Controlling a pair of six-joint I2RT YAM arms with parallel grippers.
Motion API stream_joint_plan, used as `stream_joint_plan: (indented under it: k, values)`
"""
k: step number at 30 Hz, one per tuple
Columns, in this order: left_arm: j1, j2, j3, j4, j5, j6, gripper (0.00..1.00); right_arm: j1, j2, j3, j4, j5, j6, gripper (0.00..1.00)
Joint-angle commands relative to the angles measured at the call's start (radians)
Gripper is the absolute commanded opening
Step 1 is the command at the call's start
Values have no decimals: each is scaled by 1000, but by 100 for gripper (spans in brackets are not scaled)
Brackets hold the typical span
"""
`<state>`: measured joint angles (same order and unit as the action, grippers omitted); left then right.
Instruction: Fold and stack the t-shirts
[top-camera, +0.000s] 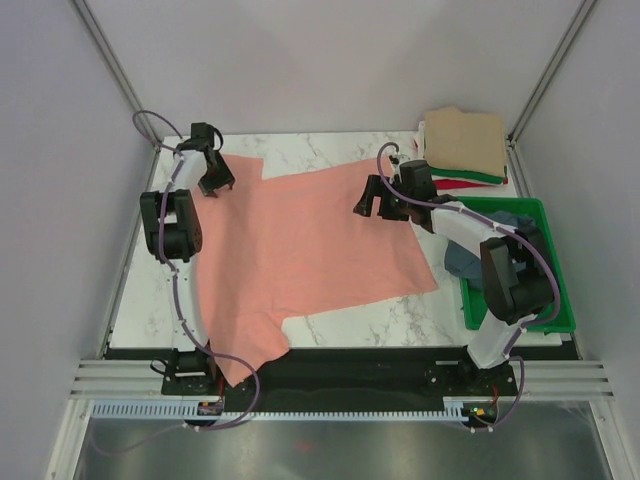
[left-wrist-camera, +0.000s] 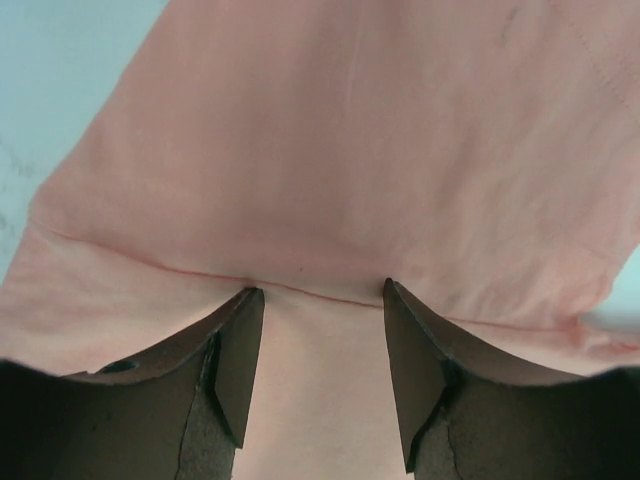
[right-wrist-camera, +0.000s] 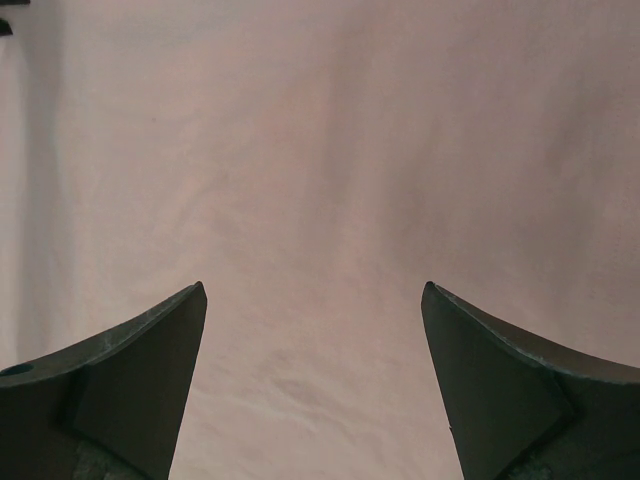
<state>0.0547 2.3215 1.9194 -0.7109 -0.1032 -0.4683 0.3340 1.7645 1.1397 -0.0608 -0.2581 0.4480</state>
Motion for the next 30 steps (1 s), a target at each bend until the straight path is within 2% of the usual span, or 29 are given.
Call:
stream_joint_plan:
  k: [1,2,5,6,8,10,12,15,16,18,19,20,22,23,25,26,29,30]
  values:
    - [-1,194,266,-131,5,6,59,-23,-56,-27,32,-13,-9,96]
    - [-3,279,447,-178,25,8,59,-27,-57,-32,33,-13,-9,96]
    - [-6,363,657,-179,127,-3,69,-46,-53,-32,32,-15,-12,96]
    - [-6,360,662,-139,135,-3,75,-46,-50,-29,30,-18,-14,96]
    - [-4,349,633,35,201,-4,77,-46,-40,-15,32,-24,-19,96]
    - [-7,346,644,118,314,-13,79,-46,-28,-8,35,-39,-23,96]
    - [-21,320,652,180,345,-23,80,-47,-23,6,39,-70,-29,96]
    - [-42,182,603,188,349,0,83,-44,-43,17,38,-89,-38,96]
    - [-42,68,566,185,327,6,85,-44,-69,20,33,-92,-45,96]
    - [-76,-89,387,138,277,-15,90,-41,-103,28,15,-79,-45,97]
    - [-78,-270,301,125,219,-29,90,-38,-140,26,7,-60,-40,97]
    - [-78,-368,88,119,188,-65,89,-35,-160,20,0,-47,-38,97]
    - [-78,-572,-150,117,92,-101,88,-18,-224,-1,-11,-24,-34,98]
    - [-78,-747,-369,117,59,-127,88,-12,-246,-32,-10,-11,-28,98]
    - [-78,-922,-556,73,-5,-141,88,8,-299,-67,-17,-9,-22,98]
    - [-78,-1065,-708,50,-15,-156,88,19,-316,-107,-20,-10,-9,98]
    - [-90,-1241,-924,-53,-1,-199,87,39,-391,-200,-20,-9,18,98]
    - [-139,-1325,-965,-77,-1,-213,86,57,-427,-224,-17,-3,37,98]
